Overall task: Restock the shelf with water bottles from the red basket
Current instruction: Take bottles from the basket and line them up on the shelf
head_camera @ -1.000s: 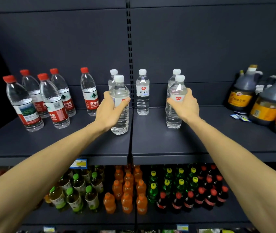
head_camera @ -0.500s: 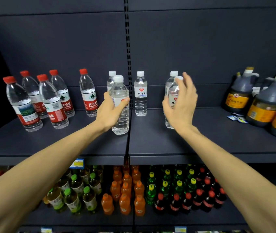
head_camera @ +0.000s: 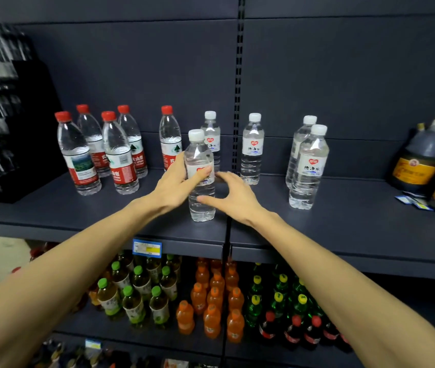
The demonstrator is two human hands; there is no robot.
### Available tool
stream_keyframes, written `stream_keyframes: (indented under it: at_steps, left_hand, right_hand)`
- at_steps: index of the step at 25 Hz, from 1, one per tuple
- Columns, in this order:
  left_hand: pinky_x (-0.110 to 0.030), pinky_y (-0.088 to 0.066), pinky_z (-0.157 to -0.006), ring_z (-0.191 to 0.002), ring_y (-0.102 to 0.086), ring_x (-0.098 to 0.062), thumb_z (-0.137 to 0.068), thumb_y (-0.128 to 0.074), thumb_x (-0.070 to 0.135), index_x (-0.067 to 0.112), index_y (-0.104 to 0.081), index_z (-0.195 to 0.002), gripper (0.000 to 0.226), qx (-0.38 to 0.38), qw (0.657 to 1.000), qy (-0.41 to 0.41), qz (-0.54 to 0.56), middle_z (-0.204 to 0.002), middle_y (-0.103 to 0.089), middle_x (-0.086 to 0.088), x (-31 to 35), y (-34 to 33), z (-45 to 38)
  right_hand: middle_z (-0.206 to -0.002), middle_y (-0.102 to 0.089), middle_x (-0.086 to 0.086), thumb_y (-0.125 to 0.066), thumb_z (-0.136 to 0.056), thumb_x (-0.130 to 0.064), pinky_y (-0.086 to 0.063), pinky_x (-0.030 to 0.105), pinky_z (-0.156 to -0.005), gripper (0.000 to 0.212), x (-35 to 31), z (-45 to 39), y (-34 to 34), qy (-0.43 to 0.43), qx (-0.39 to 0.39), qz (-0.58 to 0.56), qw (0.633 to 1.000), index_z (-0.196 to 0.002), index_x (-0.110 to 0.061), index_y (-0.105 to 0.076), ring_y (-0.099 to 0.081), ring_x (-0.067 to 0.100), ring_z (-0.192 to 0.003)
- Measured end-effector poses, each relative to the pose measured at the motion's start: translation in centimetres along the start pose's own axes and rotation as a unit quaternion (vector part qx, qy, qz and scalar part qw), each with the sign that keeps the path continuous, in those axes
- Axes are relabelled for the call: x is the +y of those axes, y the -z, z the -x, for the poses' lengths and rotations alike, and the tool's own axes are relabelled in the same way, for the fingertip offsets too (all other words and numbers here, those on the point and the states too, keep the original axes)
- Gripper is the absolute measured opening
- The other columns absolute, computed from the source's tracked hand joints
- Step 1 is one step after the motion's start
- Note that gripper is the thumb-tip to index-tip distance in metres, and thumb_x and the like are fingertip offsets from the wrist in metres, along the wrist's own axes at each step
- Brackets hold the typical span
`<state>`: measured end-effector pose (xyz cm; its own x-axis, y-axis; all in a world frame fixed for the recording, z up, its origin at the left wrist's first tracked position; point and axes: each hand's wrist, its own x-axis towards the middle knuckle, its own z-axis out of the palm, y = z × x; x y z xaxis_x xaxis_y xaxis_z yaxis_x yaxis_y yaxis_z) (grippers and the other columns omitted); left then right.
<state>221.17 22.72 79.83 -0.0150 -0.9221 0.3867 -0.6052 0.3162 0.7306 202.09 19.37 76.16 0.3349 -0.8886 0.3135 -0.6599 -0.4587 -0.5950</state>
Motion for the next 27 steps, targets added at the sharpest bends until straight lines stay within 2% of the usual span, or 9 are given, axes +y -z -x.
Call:
stream_keyframes:
  at_steps: [3, 5, 7, 10, 13, 16, 20, 24, 27]
  left_hand:
    - [-0.040, -0.041, -0.112, -0.127, -0.055, -0.009, -0.088, -0.056, 0.071, 0.030, -0.038, -0.146, 0.073, -0.006, 0.999, -0.014, -0.034, -0.138, -0.056, 0.016, 0.5, 1.6, 0.9]
    - [-0.035, -0.034, -0.114, -0.138, -0.046, -0.013, -0.094, -0.050, 0.067, 0.019, -0.030, -0.155, 0.081, 0.014, 0.998, -0.007, -0.062, -0.150, -0.050, 0.008, -0.2, 2.6, 1.1]
    - [-0.029, -0.030, -0.111, -0.141, -0.042, -0.012, -0.102, -0.044, 0.059, 0.016, -0.028, -0.159, 0.073, 0.030, 0.996, 0.008, -0.087, -0.156, -0.044, 0.006, -0.8, 3.0, 1.5]
    - [-0.028, -0.031, -0.100, -0.129, -0.046, -0.008, -0.106, -0.041, 0.052, 0.017, -0.037, -0.154, 0.060, 0.036, 0.993, 0.021, -0.110, -0.147, -0.050, 0.008, -1.4, 3.1, 2.0]
    - [-0.034, -0.032, -0.110, -0.144, -0.041, -0.019, -0.104, -0.037, 0.058, 0.018, -0.032, -0.157, 0.067, 0.023, 0.989, 0.046, -0.135, -0.159, -0.042, 0.001, -2.5, 3.3, 2.1]
    - [-0.041, -0.032, -0.116, -0.145, -0.040, -0.022, -0.102, -0.034, 0.064, 0.019, -0.032, -0.157, 0.071, 0.011, 0.987, 0.058, -0.152, -0.160, -0.040, -0.001, -3.6, 3.3, 1.7]
    - [-0.044, -0.031, -0.118, -0.147, -0.038, -0.024, -0.098, -0.031, 0.071, 0.017, -0.031, -0.158, 0.080, -0.011, 0.981, 0.057, -0.185, -0.162, -0.038, -0.004, -4.4, 2.9, 1.7]
    - [-0.044, -0.032, -0.118, -0.146, -0.039, -0.025, -0.101, -0.033, 0.067, 0.018, -0.033, -0.157, 0.074, -0.016, 0.977, 0.052, -0.205, -0.161, -0.040, -0.005, -4.6, 2.7, 2.1]
    - [-0.041, -0.029, -0.118, -0.147, -0.038, -0.025, -0.103, -0.036, 0.060, 0.018, -0.034, -0.157, 0.068, -0.009, 0.977, 0.049, -0.207, -0.161, -0.039, -0.005, -4.4, 2.8, 2.5]
  right_hand:
    - [-0.135, -0.064, -0.015, -0.075, -0.066, -0.073, -0.045, 0.039, -0.112, 0.082, -0.7, -0.4, -1.3, -0.001, -0.009, -0.086, 0.996, -0.137, -0.036, -0.058, -0.056, 0.005, -0.128]
    - [-0.121, -0.071, -0.017, -0.077, -0.063, -0.071, -0.049, 0.038, -0.107, 0.077, -1.0, -0.5, -1.5, -0.007, -0.013, -0.125, 0.992, -0.131, -0.036, -0.062, -0.062, 0.000, -0.117]
    - [-0.117, -0.072, -0.018, -0.078, -0.063, -0.071, -0.051, 0.037, -0.104, 0.076, -1.0, -0.7, -1.5, -0.010, -0.003, -0.124, 0.992, -0.129, -0.035, -0.064, -0.064, -0.001, -0.112]
    - [-0.113, -0.074, -0.014, -0.086, -0.069, -0.056, -0.055, 0.034, -0.099, 0.067, -0.6, -0.9, -0.9, -0.021, 0.022, -0.143, 0.989, -0.127, -0.028, -0.065, -0.068, 0.000, -0.103]
    - [-0.108, -0.075, -0.011, -0.090, -0.074, -0.040, -0.058, 0.030, -0.094, 0.058, 0.7, -0.8, 0.5, -0.038, 0.034, -0.168, 0.984, -0.124, -0.021, -0.066, -0.071, 0.001, -0.093]
    - [-0.102, -0.076, -0.012, -0.090, -0.075, -0.034, -0.058, 0.027, -0.091, 0.049, 2.7, -0.7, 2.5, -0.058, 0.059, -0.171, 0.982, -0.118, -0.023, -0.068, -0.072, -0.003, -0.086]
    - [-0.088, -0.066, -0.019, -0.084, -0.084, -0.024, -0.048, 0.002, -0.067, 0.045, 5.1, -0.7, 4.8, -0.081, 0.054, -0.163, 0.982, -0.124, -0.012, -0.065, -0.061, -0.019, -0.065]
    - [-0.098, -0.066, -0.014, -0.082, -0.086, -0.020, -0.044, 0.000, -0.065, 0.051, 6.6, -1.1, 5.9, -0.093, 0.044, -0.162, 0.981, -0.131, -0.010, -0.060, -0.060, -0.014, -0.072]
    - [-0.113, -0.070, -0.007, -0.081, -0.088, -0.021, -0.052, 0.010, -0.083, 0.053, 6.9, -1.3, 6.6, -0.098, 0.022, -0.173, 0.980, -0.134, -0.011, -0.057, -0.064, -0.007, -0.090]
